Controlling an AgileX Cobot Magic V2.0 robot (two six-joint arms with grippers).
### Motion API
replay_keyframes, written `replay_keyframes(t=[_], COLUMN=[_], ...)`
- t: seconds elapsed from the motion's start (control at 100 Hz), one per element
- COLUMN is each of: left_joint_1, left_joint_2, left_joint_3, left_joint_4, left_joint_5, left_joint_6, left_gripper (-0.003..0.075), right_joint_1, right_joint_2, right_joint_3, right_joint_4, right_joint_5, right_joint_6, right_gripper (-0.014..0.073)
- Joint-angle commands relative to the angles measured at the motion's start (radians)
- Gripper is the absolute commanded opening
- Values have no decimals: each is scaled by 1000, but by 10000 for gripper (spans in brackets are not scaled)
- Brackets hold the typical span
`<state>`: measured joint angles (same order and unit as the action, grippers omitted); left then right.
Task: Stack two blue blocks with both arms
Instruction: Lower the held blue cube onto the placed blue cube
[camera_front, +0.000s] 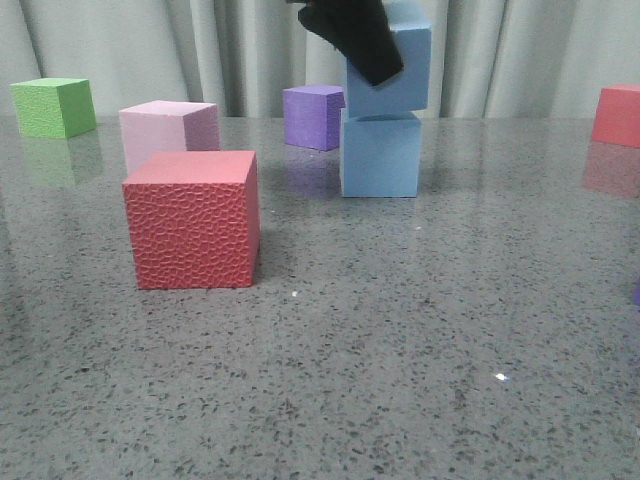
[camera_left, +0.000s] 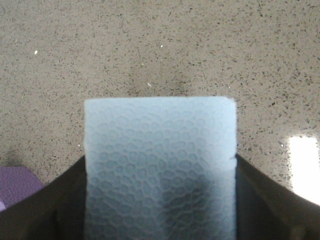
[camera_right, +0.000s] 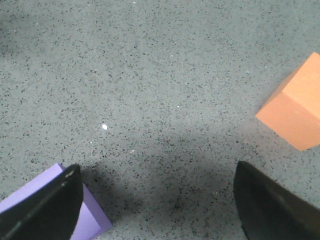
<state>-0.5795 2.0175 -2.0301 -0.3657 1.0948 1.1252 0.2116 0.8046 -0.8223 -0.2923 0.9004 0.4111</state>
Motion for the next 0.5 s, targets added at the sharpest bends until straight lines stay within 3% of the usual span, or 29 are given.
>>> replay_keyframes(t=[0.0, 0.49], left_joint_1=[-5, -5], left_joint_2=[-58, -58], left_joint_3=[-31, -31], left_joint_4=[-34, -9], left_joint_5=[-29, -36], left_joint_6=[8, 28], left_gripper=[262, 263], right_joint_1=[-7, -7], right_joint_2=[-9, -9], right_joint_3=[-24, -24], right_joint_4=[-29, -29], right_joint_5=[-59, -59], right_joint_6=[-8, -8], right_gripper=[610, 610])
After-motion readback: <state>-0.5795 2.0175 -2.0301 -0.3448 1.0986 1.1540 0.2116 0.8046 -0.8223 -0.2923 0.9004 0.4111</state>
